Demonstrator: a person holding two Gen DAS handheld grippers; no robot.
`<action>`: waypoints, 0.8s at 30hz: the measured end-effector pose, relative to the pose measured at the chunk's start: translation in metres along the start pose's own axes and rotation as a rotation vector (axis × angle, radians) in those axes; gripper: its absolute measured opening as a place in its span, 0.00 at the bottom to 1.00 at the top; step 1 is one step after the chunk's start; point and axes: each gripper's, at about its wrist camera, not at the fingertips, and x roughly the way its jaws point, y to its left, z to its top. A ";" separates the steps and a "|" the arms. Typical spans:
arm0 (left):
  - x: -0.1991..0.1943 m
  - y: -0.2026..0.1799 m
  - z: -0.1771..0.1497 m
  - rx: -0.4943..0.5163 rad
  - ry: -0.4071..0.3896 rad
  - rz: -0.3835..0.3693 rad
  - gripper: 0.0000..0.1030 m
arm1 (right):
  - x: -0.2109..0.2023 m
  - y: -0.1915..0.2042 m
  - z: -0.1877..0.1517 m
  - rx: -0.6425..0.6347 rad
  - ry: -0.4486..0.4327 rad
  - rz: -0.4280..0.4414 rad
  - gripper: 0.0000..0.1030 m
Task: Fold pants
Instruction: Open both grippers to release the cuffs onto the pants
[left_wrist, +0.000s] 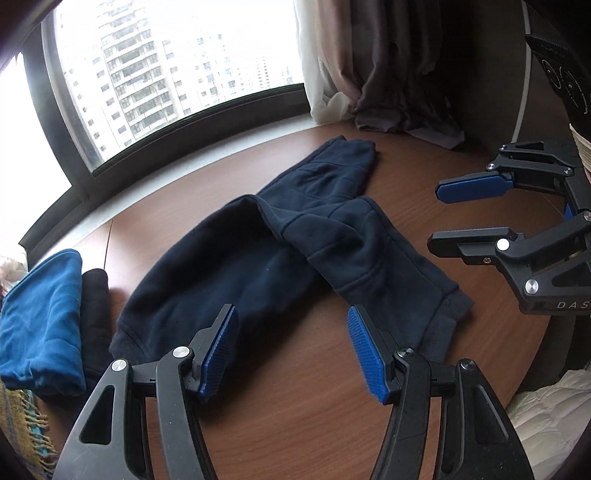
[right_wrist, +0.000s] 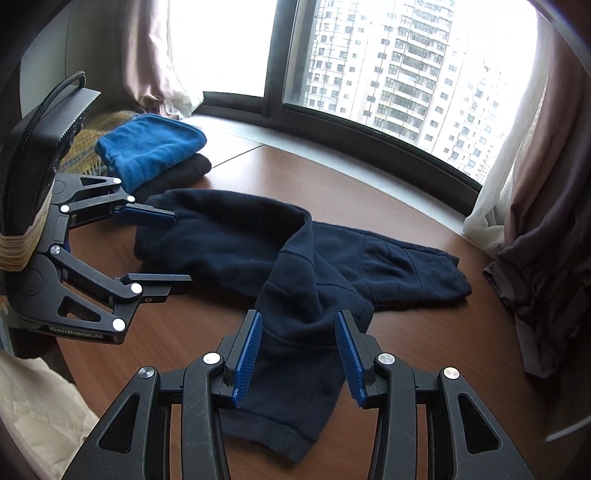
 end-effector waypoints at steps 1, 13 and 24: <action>0.000 -0.003 -0.004 0.005 0.007 0.001 0.59 | 0.002 0.004 -0.005 0.002 0.011 -0.002 0.41; 0.004 -0.019 -0.049 -0.070 0.090 -0.034 0.59 | 0.025 0.056 -0.067 0.005 0.148 0.035 0.40; 0.014 -0.024 -0.072 -0.121 0.122 -0.049 0.59 | 0.043 0.082 -0.091 -0.107 0.154 -0.092 0.34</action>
